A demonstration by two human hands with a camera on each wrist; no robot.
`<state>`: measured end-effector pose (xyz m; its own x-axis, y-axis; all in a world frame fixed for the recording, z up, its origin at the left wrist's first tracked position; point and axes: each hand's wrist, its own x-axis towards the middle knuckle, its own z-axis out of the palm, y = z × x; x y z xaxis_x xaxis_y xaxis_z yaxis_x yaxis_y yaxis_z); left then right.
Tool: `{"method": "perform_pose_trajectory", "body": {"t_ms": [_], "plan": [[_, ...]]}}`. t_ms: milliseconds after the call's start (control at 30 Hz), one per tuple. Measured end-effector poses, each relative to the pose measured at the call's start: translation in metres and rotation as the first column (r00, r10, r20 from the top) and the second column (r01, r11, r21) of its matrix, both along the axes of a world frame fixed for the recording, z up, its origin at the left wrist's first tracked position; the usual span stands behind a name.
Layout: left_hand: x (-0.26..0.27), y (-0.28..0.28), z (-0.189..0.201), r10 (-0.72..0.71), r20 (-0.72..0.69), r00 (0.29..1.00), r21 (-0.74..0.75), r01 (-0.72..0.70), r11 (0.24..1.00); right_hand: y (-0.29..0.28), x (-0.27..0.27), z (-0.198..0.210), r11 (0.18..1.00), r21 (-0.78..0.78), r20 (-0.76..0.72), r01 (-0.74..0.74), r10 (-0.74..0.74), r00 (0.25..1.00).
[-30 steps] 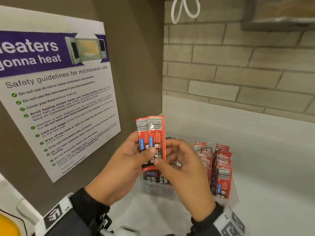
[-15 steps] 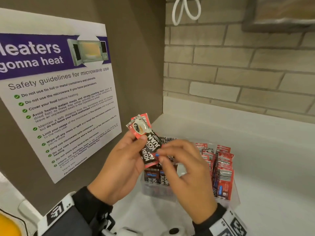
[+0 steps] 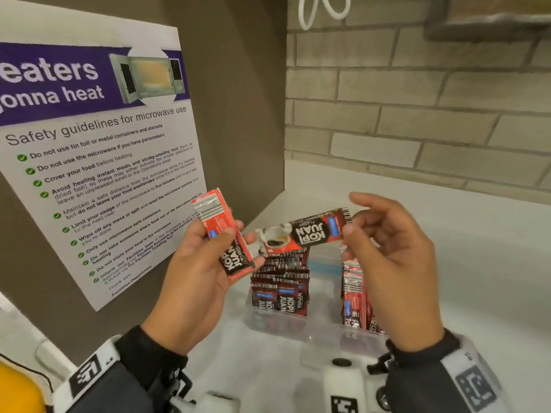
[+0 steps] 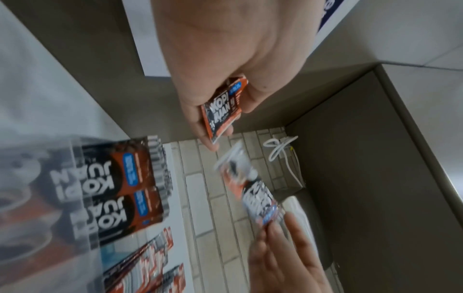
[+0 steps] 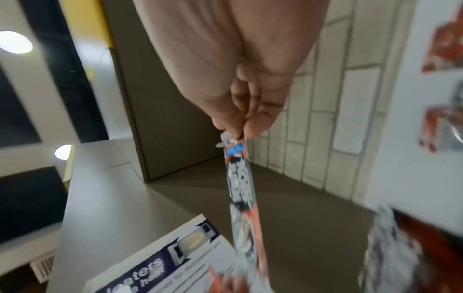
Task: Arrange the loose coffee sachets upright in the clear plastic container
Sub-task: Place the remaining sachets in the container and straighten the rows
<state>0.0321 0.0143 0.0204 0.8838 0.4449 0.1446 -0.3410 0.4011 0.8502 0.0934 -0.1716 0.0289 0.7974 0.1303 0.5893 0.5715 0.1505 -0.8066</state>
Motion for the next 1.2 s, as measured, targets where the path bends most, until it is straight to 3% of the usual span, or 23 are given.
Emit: {"method": "perform_pose_trajectory", "body": {"t_ms": [67, 167, 300, 500, 667, 867, 933, 1033, 1200], "plan": [[0.0, 0.006, 0.001, 0.035, -0.003, 0.999, 0.001, -0.035, 0.999, -0.009, 0.002, 0.005, 0.985, -0.163, 0.141, 0.059, -0.036, 0.989], [-0.002, 0.014, 0.002, 0.068, -0.012, 0.998, 0.005, -0.067, 0.998, -0.015, 0.004, 0.007, 0.889, -0.413, 0.363, 0.196, -0.037, 0.931], [-0.004, 0.017, -0.002, 0.082, -0.036, 0.996, 0.006, -0.082, 0.997, -0.006, 0.005, 0.001, 0.817, -0.516, 0.446, 0.257, 0.0, 0.895], [-0.005, 0.015, -0.006, 0.055, -0.068, 0.996, 0.002, -0.055, 0.998, 0.011, 0.006, -0.022, 0.721, -0.657, 0.423, 0.22, 0.111, 0.899], [-0.004, 0.008, -0.005, 0.001, -0.105, 0.994, 0.033, 0.002, 0.999, 0.024, 0.007, -0.041, 0.662, -0.746, 0.257, 0.076, 0.181, 0.949], [-0.003, 0.0, -0.001, -0.059, -0.106, 0.993, 0.092, 0.069, 0.993, 0.022, 0.005, -0.034, 0.724, -0.684, 0.014, -0.092, 0.139, 0.99], [-0.001, 0.0, 0.001, -0.058, -0.105, 0.993, 0.077, 0.066, 0.995, 0.016, 0.004, -0.027, 0.777, -0.628, 0.036, -0.034, 0.073, 0.997], [0.004, -0.001, 0.006, -0.099, -0.087, 0.991, -0.06, 0.094, 0.994, 0.011, 0.004, -0.02, 0.848, -0.529, 0.089, 0.044, 0.003, 0.996], [0.006, -0.004, 0.021, -0.287, -0.089, 0.954, -0.233, 0.26, 0.937, 0.016, -0.002, -0.016, 0.877, -0.48, 0.113, 0.021, 0.038, 0.993]]}}
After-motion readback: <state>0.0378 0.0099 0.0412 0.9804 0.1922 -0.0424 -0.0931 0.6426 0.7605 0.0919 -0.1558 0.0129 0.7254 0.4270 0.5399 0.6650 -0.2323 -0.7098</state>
